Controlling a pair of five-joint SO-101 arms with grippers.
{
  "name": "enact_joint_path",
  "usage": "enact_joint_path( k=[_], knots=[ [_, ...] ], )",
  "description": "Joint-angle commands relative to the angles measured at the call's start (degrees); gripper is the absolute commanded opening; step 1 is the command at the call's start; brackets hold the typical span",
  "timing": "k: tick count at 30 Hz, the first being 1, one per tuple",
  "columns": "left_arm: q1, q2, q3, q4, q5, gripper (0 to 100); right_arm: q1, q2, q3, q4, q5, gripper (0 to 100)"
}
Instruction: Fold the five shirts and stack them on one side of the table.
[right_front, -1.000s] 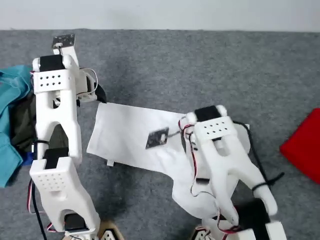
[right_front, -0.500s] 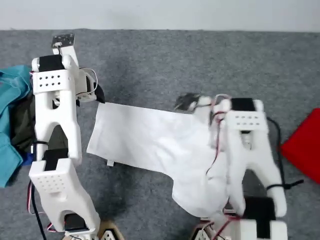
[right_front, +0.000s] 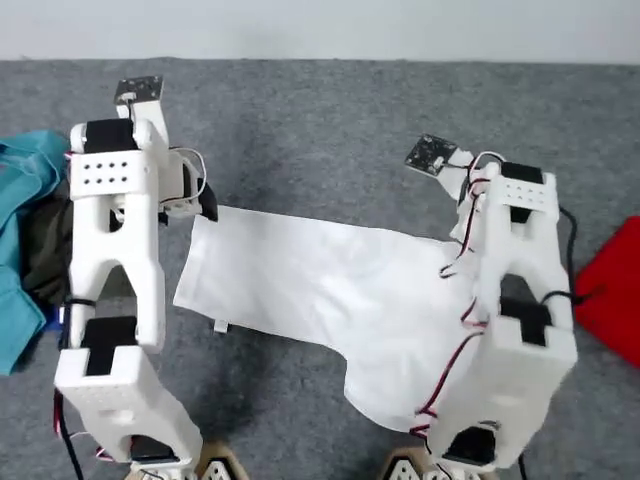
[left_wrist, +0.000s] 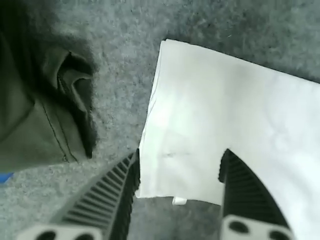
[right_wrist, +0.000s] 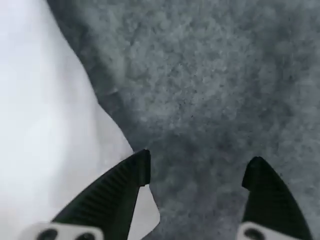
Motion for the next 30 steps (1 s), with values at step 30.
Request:
enact_joint_path(
  k=[30],
  knots=[
    [0.4,-6.8,5.3,1.7,0.3,24,-0.3,-8.3,-11.5,30.1,-0.4,31.8]
  ],
)
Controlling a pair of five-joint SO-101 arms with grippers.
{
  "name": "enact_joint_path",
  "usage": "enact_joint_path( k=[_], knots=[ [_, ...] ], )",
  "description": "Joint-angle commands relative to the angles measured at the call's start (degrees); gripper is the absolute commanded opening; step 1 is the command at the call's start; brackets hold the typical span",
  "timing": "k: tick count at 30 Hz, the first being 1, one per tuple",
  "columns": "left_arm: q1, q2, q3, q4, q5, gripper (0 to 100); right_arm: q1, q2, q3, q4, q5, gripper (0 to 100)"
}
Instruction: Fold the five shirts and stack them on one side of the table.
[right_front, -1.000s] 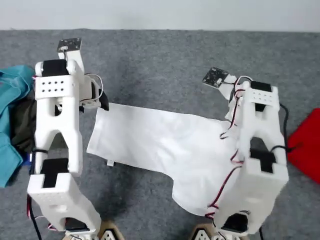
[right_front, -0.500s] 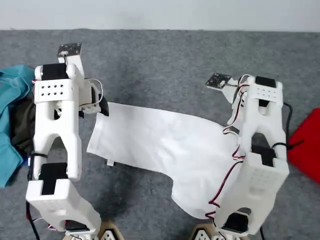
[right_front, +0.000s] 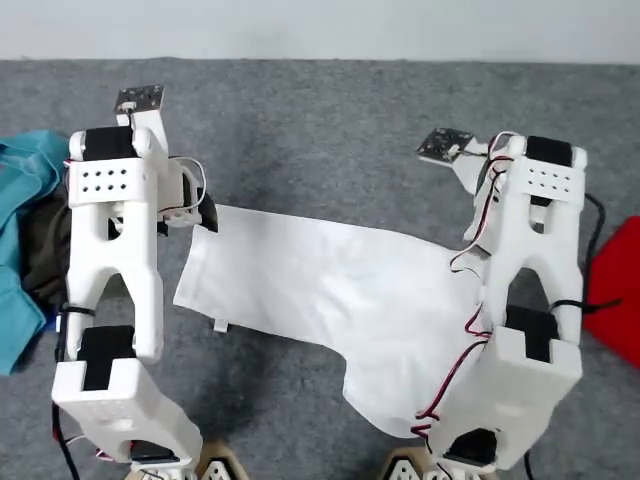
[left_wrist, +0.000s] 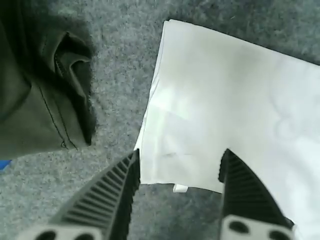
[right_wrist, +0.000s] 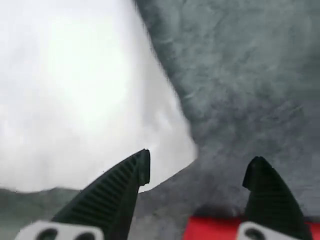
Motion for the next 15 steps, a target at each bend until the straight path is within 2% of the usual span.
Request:
enact_joint_path(
  k=[1,6,15],
  knots=[
    [0.4,-3.3,-0.1,1.7,0.3,24,-1.3,-0.7,-2.1,2.2,-0.3,31.8],
    [0.4,-3.3,0.0,1.7,0.2,24,-1.1,3.9,-2.2,-1.4,-0.3,31.8],
    [0.4,-3.3,0.0,1.7,0.2,24,-1.4,9.1,-2.3,-1.9,-0.3,30.2]
  ],
)
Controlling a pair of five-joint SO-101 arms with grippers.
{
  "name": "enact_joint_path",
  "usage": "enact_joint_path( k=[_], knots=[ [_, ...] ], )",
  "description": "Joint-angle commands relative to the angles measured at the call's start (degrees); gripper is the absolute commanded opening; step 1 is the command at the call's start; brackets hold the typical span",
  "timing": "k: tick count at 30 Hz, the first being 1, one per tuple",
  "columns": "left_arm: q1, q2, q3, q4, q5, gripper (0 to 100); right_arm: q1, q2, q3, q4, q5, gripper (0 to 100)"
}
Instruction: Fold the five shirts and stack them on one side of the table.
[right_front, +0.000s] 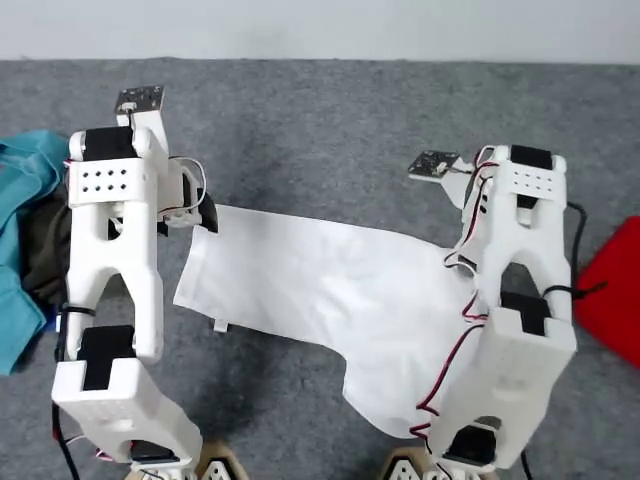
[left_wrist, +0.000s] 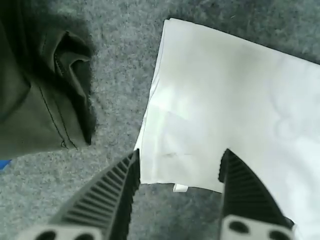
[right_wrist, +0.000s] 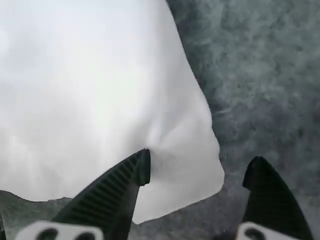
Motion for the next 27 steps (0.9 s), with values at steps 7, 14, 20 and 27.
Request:
enact_joint_path(
  k=[7,14,20,27],
  knots=[
    [0.4,-3.2,-0.1,1.7,0.2,24,-0.3,2.4,-2.5,-3.0,-0.2,0.7],
    [0.4,-3.2,-0.1,1.7,0.2,24,-0.6,2.5,-2.5,-5.5,-0.2,0.9],
    [0.4,-3.2,0.0,1.7,0.2,24,0.4,2.5,-2.5,-14.6,-0.4,0.8],
    [0.4,-3.2,0.0,1.7,0.2,24,2.6,2.5,-2.5,-31.1,-0.5,0.8]
  ],
)
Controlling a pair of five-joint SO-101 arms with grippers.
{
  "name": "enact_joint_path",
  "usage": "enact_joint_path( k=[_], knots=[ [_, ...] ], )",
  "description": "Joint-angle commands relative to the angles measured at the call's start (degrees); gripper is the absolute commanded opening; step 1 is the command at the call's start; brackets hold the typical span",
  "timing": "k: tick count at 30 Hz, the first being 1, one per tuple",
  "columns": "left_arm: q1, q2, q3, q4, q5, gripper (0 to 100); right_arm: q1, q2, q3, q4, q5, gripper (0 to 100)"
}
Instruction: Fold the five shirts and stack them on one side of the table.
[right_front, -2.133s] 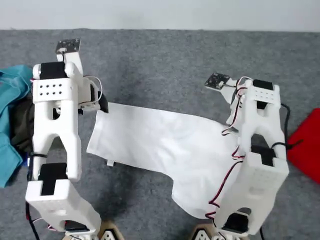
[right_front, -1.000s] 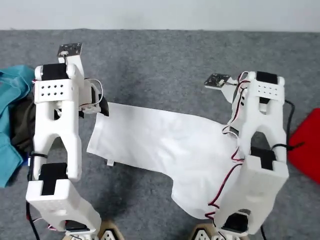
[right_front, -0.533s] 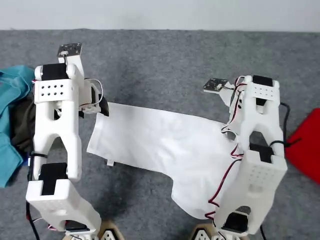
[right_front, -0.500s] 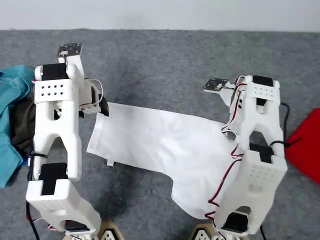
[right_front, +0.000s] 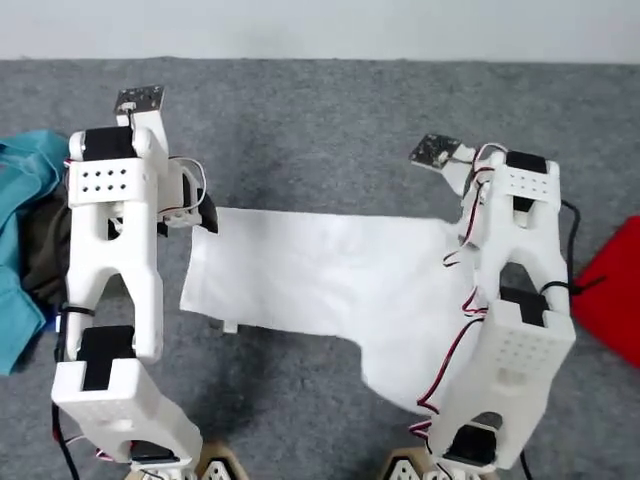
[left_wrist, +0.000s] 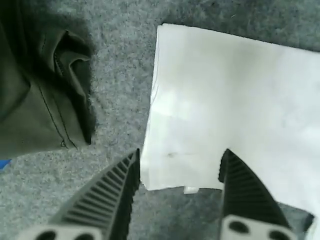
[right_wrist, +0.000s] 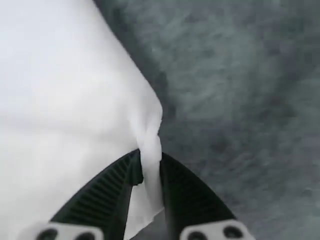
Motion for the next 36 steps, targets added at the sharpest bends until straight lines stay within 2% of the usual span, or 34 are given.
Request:
enact_joint_path(
  k=[1,5,9,14,22,25,29,32,34,36],
  knots=[
    [0.4,-3.2,-0.2,1.7,0.2,24,2.2,-0.1,-2.4,-9.4,-0.6,0.8],
    [0.4,-3.2,-0.2,1.7,0.2,24,2.6,0.3,-2.4,-17.3,-0.6,0.8],
    [0.4,-3.2,-0.2,1.7,0.2,24,2.3,0.3,-2.4,-19.1,-0.6,3.2],
    [0.4,-2.9,-0.2,1.7,0.2,24,2.1,0.0,-2.3,-16.8,-0.6,28.1],
    [0.4,-2.9,0.0,1.7,0.3,24,2.1,-0.3,-8.9,-8.9,-0.6,27.3],
    [0.7,-3.3,2.1,1.7,0.3,24,2.2,-0.3,-14.6,-3.1,-0.6,27.3],
    [2.4,-3.3,5.1,1.7,0.4,24,2.1,-0.3,-24.2,9.7,-0.4,27.3],
    [4.3,-3.3,5.2,1.7,0.4,24,1.1,-0.4,-31.0,25.0,0.2,27.3],
    [5.5,-3.3,5.1,1.7,0.4,24,0.1,-0.3,-34.1,37.6,4.7,27.2],
    [6.2,-3.3,5.1,1.7,0.4,24,1.2,-1.1,-32.1,37.2,7.2,27.3]
  ],
)
